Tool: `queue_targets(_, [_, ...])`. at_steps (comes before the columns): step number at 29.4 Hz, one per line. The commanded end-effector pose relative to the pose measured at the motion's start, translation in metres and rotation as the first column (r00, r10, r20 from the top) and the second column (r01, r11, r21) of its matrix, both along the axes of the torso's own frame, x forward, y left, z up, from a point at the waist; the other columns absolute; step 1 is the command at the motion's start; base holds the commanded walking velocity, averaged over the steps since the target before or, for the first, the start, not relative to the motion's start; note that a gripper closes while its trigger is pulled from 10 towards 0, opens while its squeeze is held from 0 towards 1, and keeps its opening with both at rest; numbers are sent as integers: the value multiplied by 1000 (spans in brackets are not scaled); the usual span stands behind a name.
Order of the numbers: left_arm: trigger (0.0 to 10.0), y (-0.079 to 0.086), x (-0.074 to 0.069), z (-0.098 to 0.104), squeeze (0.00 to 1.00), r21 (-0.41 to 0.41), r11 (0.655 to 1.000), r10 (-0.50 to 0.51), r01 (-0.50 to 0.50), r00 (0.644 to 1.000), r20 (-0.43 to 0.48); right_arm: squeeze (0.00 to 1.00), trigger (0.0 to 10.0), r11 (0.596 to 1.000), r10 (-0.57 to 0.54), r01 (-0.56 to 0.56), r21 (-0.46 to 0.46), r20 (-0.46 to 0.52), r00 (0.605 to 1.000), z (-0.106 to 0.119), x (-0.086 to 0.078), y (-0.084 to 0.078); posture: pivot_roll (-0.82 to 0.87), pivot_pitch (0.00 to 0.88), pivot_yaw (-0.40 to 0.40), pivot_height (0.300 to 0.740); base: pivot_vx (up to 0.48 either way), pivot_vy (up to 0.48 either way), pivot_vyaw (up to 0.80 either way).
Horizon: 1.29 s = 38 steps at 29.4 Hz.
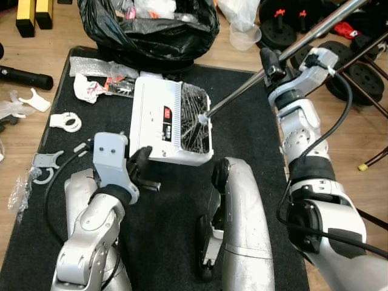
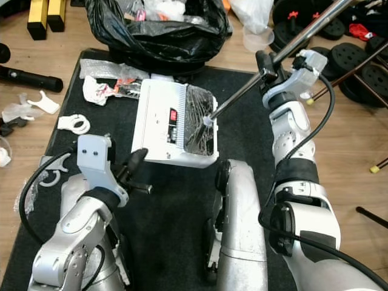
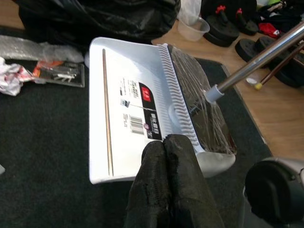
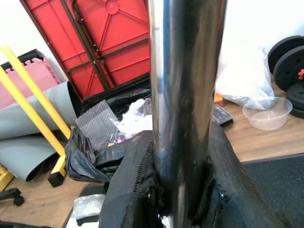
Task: Sweep floor
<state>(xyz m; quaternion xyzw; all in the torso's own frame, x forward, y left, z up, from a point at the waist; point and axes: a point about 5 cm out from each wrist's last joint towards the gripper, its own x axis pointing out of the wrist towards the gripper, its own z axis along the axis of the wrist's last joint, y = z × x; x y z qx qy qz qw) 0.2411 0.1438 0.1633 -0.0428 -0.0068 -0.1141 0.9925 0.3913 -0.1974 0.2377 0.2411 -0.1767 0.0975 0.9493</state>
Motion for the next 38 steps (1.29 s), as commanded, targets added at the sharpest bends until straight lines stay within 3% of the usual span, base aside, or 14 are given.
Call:
queue_targets(1, [10000,-2,-1,-9,0,-7,1000,-6,6,999,-49,0,0,999,-38,37,14,65,997,14,-5,-14,-95,282,-208,444,0,0,0])
queue_targets(17, [10000,1,3,-10,0,3,1000,-3,3,998,-67,0,0,999,-34,34,6,80,996,19,-6,-13,-95,259,-205,489,0,0,0])
queue_targets(38, [10000,15,23,-6,0,36,996,79,-77,996,-45,0,0,999,-46,47,-6,82,996,18,-9,-19,-95,205,-200,544,0,0,0])
